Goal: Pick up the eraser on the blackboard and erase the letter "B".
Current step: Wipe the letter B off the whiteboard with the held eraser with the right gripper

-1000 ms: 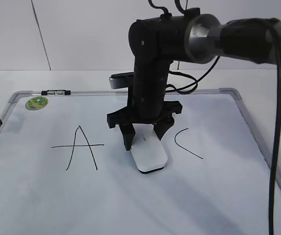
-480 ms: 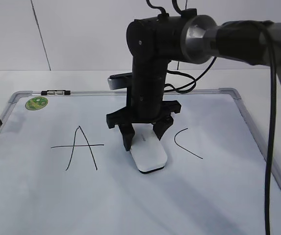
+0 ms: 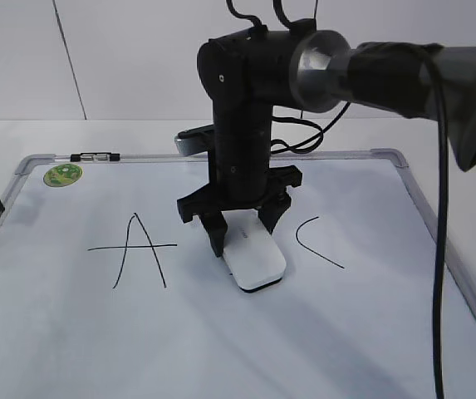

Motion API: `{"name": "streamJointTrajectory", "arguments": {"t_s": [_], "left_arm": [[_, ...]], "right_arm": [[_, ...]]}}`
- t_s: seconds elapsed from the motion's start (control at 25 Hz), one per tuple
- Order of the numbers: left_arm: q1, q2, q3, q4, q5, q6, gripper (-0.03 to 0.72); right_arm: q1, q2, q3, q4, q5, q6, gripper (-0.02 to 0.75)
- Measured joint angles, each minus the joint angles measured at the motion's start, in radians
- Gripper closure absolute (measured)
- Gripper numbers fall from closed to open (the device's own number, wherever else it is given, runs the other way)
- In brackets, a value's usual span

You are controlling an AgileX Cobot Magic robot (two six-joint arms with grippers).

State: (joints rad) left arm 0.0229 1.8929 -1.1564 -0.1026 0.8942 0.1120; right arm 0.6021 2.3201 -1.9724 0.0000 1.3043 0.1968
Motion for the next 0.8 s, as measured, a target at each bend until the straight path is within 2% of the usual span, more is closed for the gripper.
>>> {"name": "streamJointTrajectory", "arguments": {"t_s": [0.48,0.8], "left_arm": [[0.000,0.000,0.000,-0.008,0.000,0.000,0.664],[0.000,0.000,-0.002,-0.011,0.002,0.000,0.662]], "right_arm": [[-0.107,0.024,-0.056,-0.010,-0.029,0.008,0.188],[-0.111,0.025,-0.058,0.017,-0.031,-0.012,0.188]]}}
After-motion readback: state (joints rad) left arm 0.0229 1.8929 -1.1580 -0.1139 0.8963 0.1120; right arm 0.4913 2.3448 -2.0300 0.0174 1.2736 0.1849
